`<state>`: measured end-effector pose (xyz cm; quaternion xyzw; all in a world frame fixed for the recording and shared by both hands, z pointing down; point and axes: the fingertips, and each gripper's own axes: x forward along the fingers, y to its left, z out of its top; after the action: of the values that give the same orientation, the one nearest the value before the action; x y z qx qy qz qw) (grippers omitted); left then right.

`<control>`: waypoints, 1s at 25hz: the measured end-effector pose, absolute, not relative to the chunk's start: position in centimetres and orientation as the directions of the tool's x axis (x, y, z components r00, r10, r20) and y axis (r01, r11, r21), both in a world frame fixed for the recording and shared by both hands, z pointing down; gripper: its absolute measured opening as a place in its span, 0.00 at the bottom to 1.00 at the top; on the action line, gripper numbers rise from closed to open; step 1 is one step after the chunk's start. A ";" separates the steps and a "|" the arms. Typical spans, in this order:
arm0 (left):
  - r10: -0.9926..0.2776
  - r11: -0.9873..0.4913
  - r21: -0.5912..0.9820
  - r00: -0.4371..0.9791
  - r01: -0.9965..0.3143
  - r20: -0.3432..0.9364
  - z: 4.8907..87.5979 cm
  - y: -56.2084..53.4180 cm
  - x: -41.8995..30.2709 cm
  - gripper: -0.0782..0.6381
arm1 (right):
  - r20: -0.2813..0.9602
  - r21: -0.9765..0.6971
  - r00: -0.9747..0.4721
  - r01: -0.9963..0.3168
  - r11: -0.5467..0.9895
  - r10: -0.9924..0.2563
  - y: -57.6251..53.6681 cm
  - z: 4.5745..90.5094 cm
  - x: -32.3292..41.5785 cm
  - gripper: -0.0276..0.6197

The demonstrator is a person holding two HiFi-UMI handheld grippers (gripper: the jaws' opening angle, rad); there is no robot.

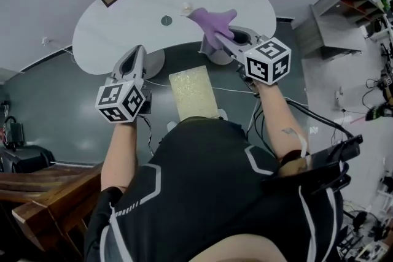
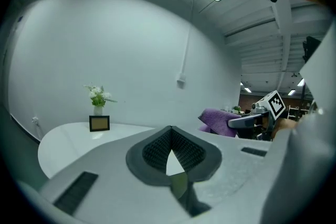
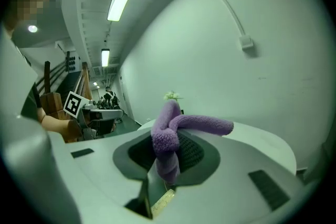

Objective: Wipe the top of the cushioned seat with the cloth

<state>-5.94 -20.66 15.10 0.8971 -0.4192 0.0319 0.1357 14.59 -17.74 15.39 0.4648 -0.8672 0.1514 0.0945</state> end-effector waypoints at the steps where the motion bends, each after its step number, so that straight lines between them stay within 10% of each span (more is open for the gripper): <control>1: -0.749 -0.612 0.209 0.644 -0.763 0.155 14.2 -20.7 -6.1 0.11 | 0.292 -0.167 -0.548 -0.836 0.522 -0.784 -17.8 14.7 14.6 0.17; 25: -0.798 -0.601 0.053 0.602 -0.797 0.002 4.7 -17.4 -6.1 0.11 | 0.176 -0.066 -0.496 -0.868 0.493 -0.850 -17.0 7.4 15.5 0.15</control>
<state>-6.11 -17.39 4.67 0.8947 -0.4459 -0.0111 0.0243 15.47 -16.99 7.38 0.4982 -0.8619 0.0727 0.0598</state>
